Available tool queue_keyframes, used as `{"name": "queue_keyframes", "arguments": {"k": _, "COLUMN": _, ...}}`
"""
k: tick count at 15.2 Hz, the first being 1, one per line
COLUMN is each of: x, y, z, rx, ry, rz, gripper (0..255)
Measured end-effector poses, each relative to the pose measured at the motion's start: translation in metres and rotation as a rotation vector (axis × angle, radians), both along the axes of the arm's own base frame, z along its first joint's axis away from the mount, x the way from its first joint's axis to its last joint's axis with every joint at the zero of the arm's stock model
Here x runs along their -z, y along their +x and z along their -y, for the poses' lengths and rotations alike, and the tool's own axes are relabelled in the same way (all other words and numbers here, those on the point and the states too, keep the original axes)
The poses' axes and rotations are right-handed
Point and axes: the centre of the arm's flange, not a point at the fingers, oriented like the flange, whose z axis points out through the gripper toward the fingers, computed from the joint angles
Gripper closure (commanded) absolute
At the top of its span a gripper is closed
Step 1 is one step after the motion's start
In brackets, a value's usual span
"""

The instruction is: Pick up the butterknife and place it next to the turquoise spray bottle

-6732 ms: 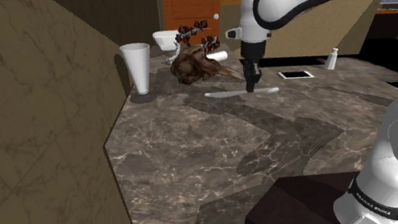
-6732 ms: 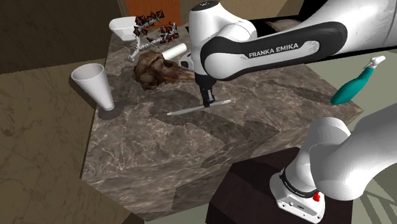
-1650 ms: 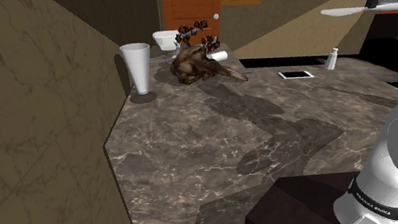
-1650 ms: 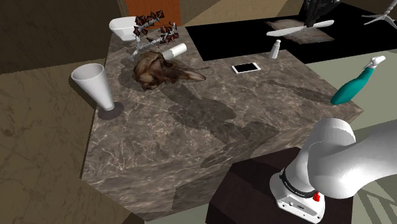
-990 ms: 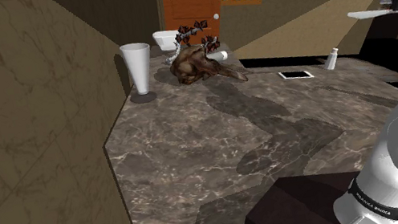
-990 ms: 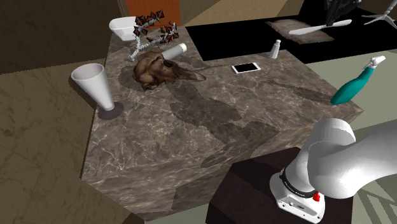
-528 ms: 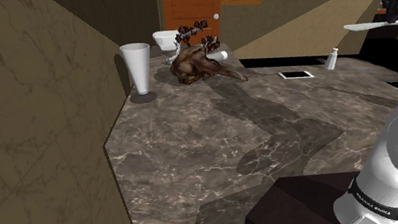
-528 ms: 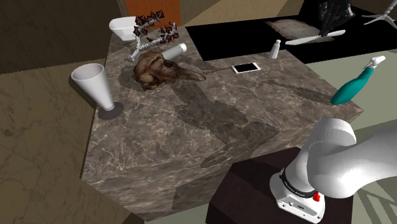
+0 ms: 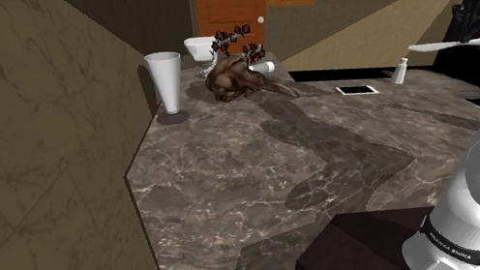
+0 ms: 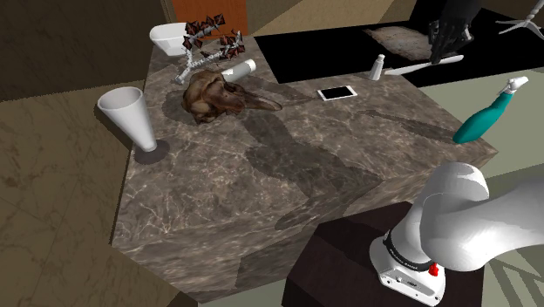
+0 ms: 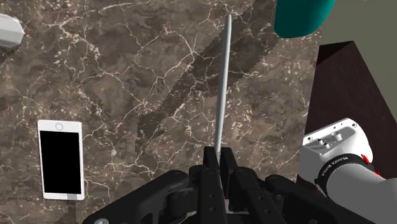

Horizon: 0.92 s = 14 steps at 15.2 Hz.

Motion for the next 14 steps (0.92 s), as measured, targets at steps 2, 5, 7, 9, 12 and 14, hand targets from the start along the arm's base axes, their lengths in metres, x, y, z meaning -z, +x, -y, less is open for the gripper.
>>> {"name": "queue_keyframes", "arguments": {"k": 2, "x": 0.011, "y": 0.0, "z": 0.001, "rx": 0.0, "ry": 0.0, "rz": 0.0, "gripper": 255}}
{"name": "queue_keyframes", "arguments": {"k": 5, "x": 0.027, "y": -0.001, "z": 0.0, "rx": 0.0, "ry": 0.0, "rz": 0.0, "gripper": 255}}
{"name": "queue_keyframes", "arguments": {"k": 7, "x": 0.038, "y": -0.001, "z": 0.001, "rx": 0.0, "ry": 0.0, "rz": 0.0, "gripper": 255}}
{"name": "queue_keyframes", "arguments": {"k": 9, "x": 0.049, "y": 0.0, "z": 0.001, "rx": 0.0, "ry": 0.0, "rz": 0.0, "gripper": 255}}
{"name": "queue_keyframes", "arguments": {"k": 12, "x": 0.065, "y": 0.0, "z": 0.001, "rx": 0.0, "ry": 0.0, "rz": 0.0, "gripper": 255}}
{"name": "queue_keyframes", "arguments": {"k": 14, "x": 0.075, "y": 0.0, "z": 0.0, "rx": 0.0, "ry": 0.0, "rz": 0.0, "gripper": 255}}
